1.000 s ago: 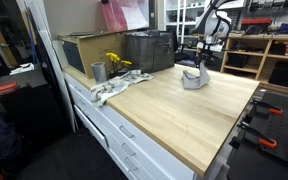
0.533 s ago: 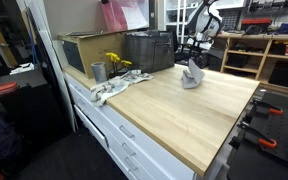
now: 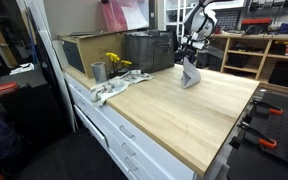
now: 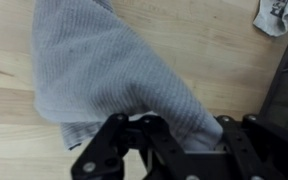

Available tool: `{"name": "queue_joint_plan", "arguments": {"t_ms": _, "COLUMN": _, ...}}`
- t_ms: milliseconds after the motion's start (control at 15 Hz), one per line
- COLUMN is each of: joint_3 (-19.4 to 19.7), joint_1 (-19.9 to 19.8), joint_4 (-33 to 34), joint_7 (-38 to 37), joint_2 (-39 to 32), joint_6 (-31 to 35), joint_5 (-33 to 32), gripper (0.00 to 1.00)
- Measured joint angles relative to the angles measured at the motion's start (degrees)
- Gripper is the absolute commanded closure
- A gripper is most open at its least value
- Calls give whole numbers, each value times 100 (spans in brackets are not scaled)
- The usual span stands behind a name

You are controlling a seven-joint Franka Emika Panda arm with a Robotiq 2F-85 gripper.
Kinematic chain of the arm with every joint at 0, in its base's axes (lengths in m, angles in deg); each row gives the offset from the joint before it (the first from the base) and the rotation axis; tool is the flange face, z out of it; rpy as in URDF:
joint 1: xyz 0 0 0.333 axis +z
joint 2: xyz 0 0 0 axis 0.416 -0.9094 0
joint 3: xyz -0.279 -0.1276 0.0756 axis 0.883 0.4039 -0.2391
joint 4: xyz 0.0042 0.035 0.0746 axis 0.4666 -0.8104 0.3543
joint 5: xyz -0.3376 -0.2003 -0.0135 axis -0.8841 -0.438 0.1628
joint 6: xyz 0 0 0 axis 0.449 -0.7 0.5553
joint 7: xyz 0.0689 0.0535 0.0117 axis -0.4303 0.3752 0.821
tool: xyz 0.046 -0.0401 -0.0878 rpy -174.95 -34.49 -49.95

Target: Fold the grey towel three times

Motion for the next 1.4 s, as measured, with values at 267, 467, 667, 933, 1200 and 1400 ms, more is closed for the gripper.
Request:
{"name": "queue_joint_plan", "arguments": {"t_ms": 267, "joint_3": 223, "joint_1": 199, "joint_4": 160, "joint_7": -518, "joint_2": -234, "joint_6": 495, "joint_5": -62, "gripper": 57}}
{"name": "queue_joint_plan", "arguments": {"t_ms": 467, "joint_3": 428, "joint_1": 431, "joint_4": 220, "joint_7": -967, "joint_2": -427, "joint_6": 858, "joint_5": -269, "gripper": 35}}
{"name": "queue_joint_plan", "arguments": {"t_ms": 667, "joint_3": 562, "joint_1": 606, "joint_4": 214, "joint_7": -1244, "joint_2": -553, "joint_6": 1195, "joint_5": -547, "gripper": 13}}
{"name": "queue_joint_plan", "arguments": {"t_ms": 933, "joint_3": 804, "joint_1": 823, "joint_4": 16, "joint_7": -1392, "joint_2": -557, "joint_6": 1914, "joint_5": -980, "gripper": 0}}
{"name": "queue_joint_plan", "arguments": {"t_ms": 1200, "joint_3": 616, "joint_1": 741, "joint_4": -444, "joint_7": -896, "joint_2": -262, "joint_6": 2133, "joint_5": -1122, "gripper": 0}}
{"name": "queue_joint_plan", "arguments": {"t_ms": 1400, "joint_3": 37, "joint_1": 365, "joint_4": -1091, "joint_7": 6, "joint_2": 291, "joint_6": 1966, "joint_5": -1109, "gripper": 0}}
